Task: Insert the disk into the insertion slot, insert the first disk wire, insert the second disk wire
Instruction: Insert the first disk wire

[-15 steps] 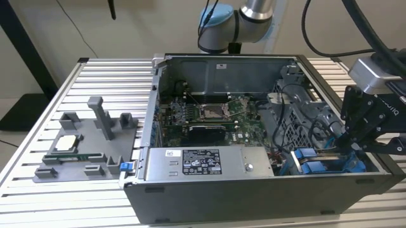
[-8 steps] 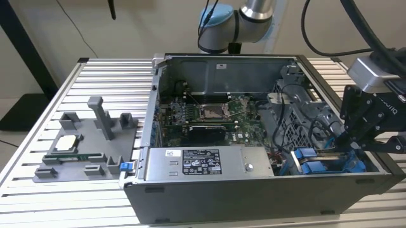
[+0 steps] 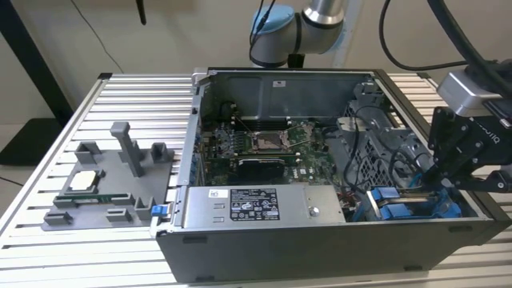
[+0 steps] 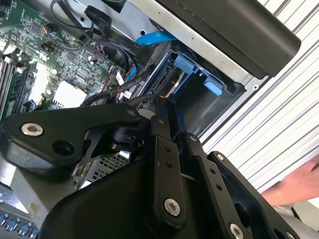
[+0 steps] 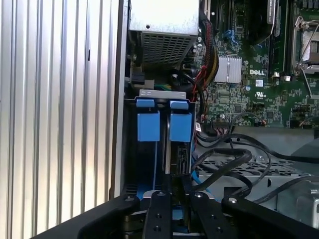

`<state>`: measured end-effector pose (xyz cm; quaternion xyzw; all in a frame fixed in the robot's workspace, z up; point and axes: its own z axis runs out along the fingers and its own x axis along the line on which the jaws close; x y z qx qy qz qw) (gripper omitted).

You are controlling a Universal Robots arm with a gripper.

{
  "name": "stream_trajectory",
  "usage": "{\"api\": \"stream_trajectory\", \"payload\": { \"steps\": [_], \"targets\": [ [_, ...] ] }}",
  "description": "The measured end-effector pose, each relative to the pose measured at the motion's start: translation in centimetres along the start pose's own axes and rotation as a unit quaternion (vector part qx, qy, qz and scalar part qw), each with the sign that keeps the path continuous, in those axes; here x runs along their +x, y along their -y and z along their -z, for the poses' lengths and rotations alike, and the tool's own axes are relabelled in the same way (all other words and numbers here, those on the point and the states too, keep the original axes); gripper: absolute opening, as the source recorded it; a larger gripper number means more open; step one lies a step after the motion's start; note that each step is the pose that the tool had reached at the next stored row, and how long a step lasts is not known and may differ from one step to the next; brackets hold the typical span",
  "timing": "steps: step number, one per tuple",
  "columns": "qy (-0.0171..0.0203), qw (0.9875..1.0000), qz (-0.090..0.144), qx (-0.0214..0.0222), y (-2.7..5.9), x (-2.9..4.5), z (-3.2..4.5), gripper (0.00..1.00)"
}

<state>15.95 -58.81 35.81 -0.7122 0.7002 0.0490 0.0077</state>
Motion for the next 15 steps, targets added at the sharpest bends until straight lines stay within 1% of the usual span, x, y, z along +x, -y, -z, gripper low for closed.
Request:
{"api": "stream_trajectory", "payload": {
  "steps": [5,11,15],
  "targets": [
    [0.0001,1.0000,0.000,0.0000,0.05,-0.31,-0.17,0.00],
    [0.0000,1.0000,0.000,0.0000,0.62,-0.58,-0.49,0.00],
    [0.0000,1.0000,0.000,0.0000,0.74,-0.86,-0.79,0.00]
  ]
}}
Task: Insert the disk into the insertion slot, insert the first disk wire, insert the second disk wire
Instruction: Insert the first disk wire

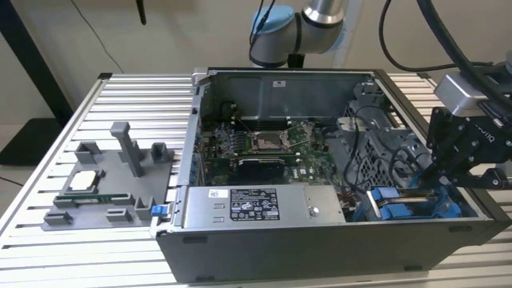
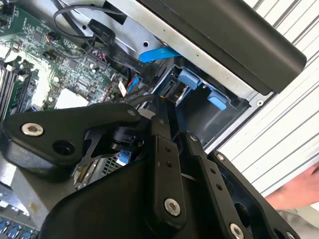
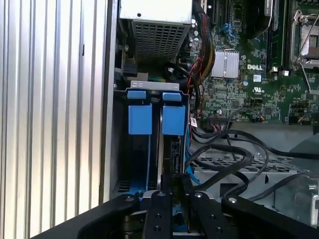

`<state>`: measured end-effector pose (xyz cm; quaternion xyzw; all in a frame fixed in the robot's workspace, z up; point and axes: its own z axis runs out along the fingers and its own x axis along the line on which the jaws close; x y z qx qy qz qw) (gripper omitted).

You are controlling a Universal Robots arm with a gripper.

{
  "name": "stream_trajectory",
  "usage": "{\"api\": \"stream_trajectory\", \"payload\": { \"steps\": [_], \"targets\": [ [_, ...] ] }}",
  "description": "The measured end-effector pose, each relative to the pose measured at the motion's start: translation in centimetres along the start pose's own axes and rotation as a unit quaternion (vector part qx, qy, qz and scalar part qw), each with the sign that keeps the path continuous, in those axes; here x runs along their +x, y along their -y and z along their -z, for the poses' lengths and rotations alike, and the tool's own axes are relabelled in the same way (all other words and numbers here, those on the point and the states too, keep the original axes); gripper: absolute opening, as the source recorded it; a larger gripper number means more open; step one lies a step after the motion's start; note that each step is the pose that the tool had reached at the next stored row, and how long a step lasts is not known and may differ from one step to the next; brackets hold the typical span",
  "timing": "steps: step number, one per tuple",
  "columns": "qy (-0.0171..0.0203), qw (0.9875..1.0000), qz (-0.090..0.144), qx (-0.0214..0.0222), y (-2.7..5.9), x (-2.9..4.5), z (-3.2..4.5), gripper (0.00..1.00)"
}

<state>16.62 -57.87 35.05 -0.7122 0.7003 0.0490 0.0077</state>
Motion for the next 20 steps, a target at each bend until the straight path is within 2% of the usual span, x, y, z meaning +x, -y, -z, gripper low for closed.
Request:
{"api": "stream_trajectory", "payload": {
  "steps": [4,11,20],
  "targets": [
    [0.0001,1.0000,0.000,0.0000,0.15,-0.29,-0.36,0.00],
    [0.0002,1.0000,-0.003,0.0003,0.33,-0.31,-0.87,0.00],
    [0.0012,0.9998,-0.018,0.0008,0.33,-0.29,-0.93,0.00]
  ]
}}
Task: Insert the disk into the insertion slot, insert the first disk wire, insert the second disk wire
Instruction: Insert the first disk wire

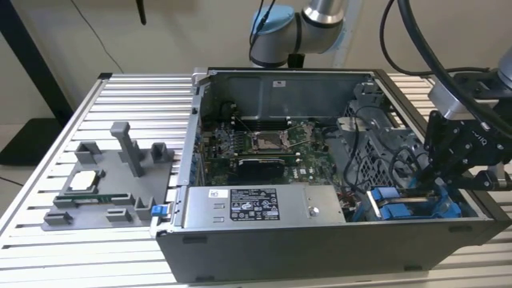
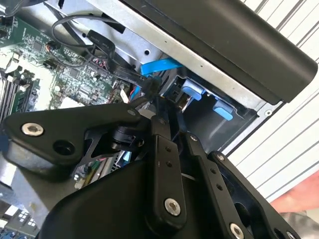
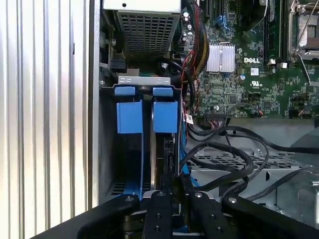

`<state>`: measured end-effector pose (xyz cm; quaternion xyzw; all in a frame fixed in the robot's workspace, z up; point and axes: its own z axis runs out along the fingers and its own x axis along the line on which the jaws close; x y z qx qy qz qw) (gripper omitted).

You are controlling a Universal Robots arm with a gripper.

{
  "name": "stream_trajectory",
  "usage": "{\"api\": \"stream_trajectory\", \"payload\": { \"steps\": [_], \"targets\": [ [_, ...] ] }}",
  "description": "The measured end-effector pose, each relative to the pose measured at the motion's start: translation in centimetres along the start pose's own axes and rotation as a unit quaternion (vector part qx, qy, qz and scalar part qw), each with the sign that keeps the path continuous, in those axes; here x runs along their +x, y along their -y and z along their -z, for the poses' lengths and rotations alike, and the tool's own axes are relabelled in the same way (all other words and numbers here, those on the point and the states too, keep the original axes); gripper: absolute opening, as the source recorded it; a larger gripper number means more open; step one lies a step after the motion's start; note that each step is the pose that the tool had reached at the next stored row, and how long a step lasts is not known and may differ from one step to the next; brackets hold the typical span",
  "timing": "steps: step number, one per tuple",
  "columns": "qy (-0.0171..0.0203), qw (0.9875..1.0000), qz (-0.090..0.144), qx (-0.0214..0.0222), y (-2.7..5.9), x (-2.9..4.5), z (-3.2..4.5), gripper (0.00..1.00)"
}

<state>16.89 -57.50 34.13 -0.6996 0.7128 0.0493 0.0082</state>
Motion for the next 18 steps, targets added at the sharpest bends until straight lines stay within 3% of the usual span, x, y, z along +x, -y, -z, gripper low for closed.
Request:
{"api": "stream_trajectory", "payload": {
  "steps": [4,18],
  "targets": [
    [-0.0001,1.0000,-0.001,-0.0006,-0.01,0.00,0.23,0.00],
    [-0.0007,1.0000,-0.006,-0.0002,0.01,0.09,-0.08,0.00]
  ]
}}
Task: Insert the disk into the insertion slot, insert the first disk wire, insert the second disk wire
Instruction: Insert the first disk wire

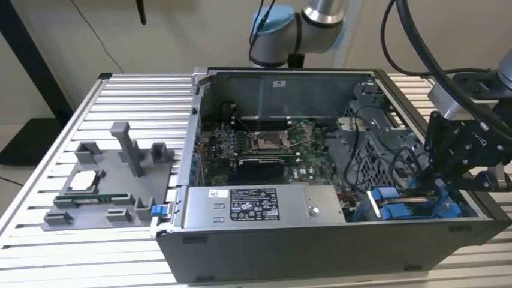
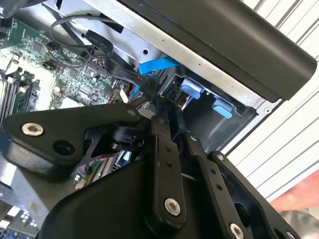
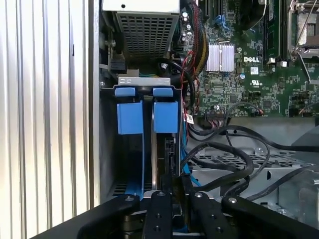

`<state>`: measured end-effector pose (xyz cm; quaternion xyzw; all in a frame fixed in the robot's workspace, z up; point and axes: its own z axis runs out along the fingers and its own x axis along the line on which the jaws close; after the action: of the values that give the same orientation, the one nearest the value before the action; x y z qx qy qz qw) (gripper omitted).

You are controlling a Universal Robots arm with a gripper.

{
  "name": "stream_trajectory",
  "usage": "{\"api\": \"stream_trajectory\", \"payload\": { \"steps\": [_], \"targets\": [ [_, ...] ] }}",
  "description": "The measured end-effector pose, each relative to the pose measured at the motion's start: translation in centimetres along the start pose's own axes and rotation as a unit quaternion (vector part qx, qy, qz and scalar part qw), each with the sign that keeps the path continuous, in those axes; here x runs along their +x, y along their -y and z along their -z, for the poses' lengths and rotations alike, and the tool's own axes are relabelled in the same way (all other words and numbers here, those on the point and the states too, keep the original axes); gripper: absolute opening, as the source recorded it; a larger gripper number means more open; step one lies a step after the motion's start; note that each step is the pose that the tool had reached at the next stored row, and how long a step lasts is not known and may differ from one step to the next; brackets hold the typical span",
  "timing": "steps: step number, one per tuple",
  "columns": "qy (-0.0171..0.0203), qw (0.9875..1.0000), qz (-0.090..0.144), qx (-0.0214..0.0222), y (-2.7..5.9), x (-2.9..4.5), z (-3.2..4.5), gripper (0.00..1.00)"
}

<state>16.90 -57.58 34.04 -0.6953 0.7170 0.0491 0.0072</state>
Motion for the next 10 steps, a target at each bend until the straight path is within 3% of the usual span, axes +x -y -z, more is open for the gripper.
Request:
{"api": "stream_trajectory", "payload": {
  "steps": [10],
  "targets": [
    [-0.0006,1.0000,-0.006,0.0005,0.06,0.08,-1.01,0.00]
  ]
}}
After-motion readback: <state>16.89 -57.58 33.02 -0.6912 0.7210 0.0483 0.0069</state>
